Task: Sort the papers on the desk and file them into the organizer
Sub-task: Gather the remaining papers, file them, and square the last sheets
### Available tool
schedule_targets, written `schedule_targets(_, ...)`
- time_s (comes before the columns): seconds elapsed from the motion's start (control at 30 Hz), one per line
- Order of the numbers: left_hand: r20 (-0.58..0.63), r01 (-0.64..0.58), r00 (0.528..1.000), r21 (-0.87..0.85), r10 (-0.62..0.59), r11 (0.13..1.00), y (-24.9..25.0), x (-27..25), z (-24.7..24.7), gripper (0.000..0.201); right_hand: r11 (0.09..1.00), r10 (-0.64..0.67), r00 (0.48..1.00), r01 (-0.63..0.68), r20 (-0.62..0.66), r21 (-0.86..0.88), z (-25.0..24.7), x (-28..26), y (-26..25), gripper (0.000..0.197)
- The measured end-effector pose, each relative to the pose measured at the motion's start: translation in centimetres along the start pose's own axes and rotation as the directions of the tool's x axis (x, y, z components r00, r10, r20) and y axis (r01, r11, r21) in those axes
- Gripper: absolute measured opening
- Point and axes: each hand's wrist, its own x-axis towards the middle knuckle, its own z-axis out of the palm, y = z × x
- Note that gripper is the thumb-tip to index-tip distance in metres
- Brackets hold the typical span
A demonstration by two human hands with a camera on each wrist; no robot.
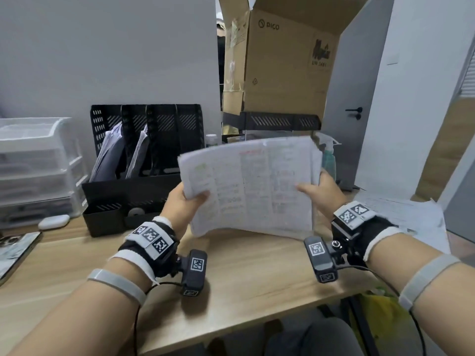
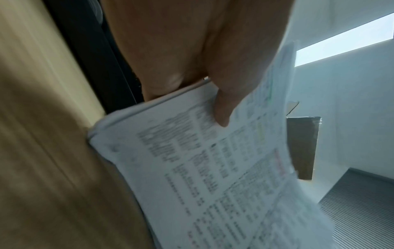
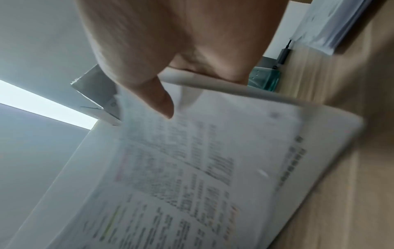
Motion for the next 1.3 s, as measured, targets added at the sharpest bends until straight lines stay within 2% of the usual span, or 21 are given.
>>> schedule_targets(0.2,0.115,0.044,0.992,0.103,-0.056,0.994,0.1,0.0,0.7,0.035,0.996,0.066,0.997,-0.063,-0.035,0.064,0.3,-0.2,0.8,0.051)
schedule_targets(0.43,0.032,0.123,0.991,0.184,-0.131,0.975,0.8,0.0,0.9,0.021,0.986,0.132,0.991,-0.135,0.031,0.097,0.0,0.4,1.3,0.043)
schedule_targets(0.5,-0.031,0.12,0.993,0.198,-0.116,0.973,1.3,0.0,0.6,0.013,0.982,0.189,0.981,-0.186,0.055,-0.044,0.3,0.8,1.3,0.048)
schedule_targets(0.53,-0.065,0.116,0.992,0.192,-0.105,0.975,1.5,0.0,0.4,0.011,0.962,0.206,0.978,-0.199,0.023,-0.186,0.4,0.9,1.0,0.052)
schedule_targets(0.6,-0.154,0.099,0.985,0.165,-0.073,0.981,2.0,0.0,-0.1,0.013,0.888,0.146,0.985,-0.173,-0.095,-0.426,0.6,1.2,-0.3,0.058)
schedule_targets(0.63,-0.194,0.077,0.98,0.152,-0.047,0.985,2.4,-0.1,-0.3,0.014,0.879,0.096,0.99,-0.132,-0.101,-0.458,0.8,1.2,-1.4,0.056)
schedule_targets(0.67,-0.228,0.061,0.973,0.148,-0.026,0.987,2.8,-0.3,-0.3,0.014,0.896,0.095,0.995,-0.105,-0.043,-0.432,1.2,1.0,-2.9,0.057)
schedule_targets(0.7,-0.257,0.047,0.966,0.151,-0.007,0.987,3.4,-0.5,-0.3,0.015,0.931,0.155,0.986,-0.123,0.067,-0.345,1.7,1.0,-4.5,0.061)
schedule_targets(0.73,-0.274,0.023,0.962,0.154,0.021,0.988,3.9,-0.7,-0.2,0.017,0.949,0.255,0.945,-0.205,0.202,-0.238,2.4,0.7,-6.2,0.068)
schedule_targets(0.77,-0.279,-0.015,0.958,0.167,0.061,0.986,4.3,-0.8,-0.3,0.018,0.94,0.34,0.88,-0.306,0.332,-0.152,3.2,0.6,-7.8,0.077)
schedule_targets(0.8,-0.27,-0.062,0.956,0.187,0.112,0.98,4.6,-1.2,-0.2,0.017,0.923,0.373,0.82,-0.375,0.435,-0.084,4.0,0.6,-9.3,0.087)
schedule_targets(0.87,-0.213,-0.12,0.964,0.19,0.161,0.974,5.4,-1.6,-0.1,0.015,0.911,0.338,0.768,-0.411,0.543,0.014,5.3,1.3,-12.0,0.09)
schedule_targets(0.93,-0.123,-0.169,0.975,0.122,0.184,0.978,6.2,-2.0,0.4,0.034,0.898,0.295,0.783,-0.423,0.548,0.12,6.5,2.7,-14.0,0.084)
schedule_targets(0.97,-0.075,-0.218,0.97,0.134,0.229,0.967,6.2,-1.8,0.3,0.036,0.91,0.269,0.812,-0.39,0.518,0.14,7.0,3.2,-15.0,0.072)
schedule_targets(1.0,-0.057,-0.272,0.956,0.194,0.288,0.942,6.3,-1.6,0.2,0.031,0.927,0.24,0.844,-0.346,0.48,0.143,7.7,3.8,-15.7,0.052)
schedule_targets(1.03,-0.031,-0.329,0.936,0.282,0.351,0.901,6.2,-1.3,-0.2,0.033,0.946,0.23,0.873,-0.304,0.429,0.11,8.6,4.6,-16.5,0.032)
schedule_targets(1.07,0.016,-0.371,0.919,0.369,0.393,0.852,6.4,-0.9,-0.8,0.042,0.963,0.218,0.897,-0.261,0.384,0.064,9.4,5.1,-17.3,0.022)
schedule_targets(1.1,0.062,-0.365,0.925,0.417,0.375,0.832,6.9,-0.7,-1.4,0.051,0.977,0.197,0.918,-0.211,0.344,0.003,9.9,5.8,-17.8,0.027)
schedule_targets(1.17,0.224,-0.331,0.941,0.451,0.254,0.829,8.5,-0.6,-2.3,0.069,0.988,0.126,0.946,-0.092,0.3,-0.123,11.2,7.5,-18.7,0.053)
schedule_targets(1.23,0.343,-0.289,0.931,0.478,0.127,0.829,9.6,-0.3,-2.4,0.09,0.984,0.018,0.946,0.04,0.323,-0.172,12.8,9.3,-19.8,0.06)
schedule_targets(1.3,0.292,-0.208,0.956,0.596,0.031,0.775,10.2,0.8,-2.8,0.125,0.98,-0.076,0.926,0.138,0.37,-0.142,14.4,9.4,-21.6,0.058)
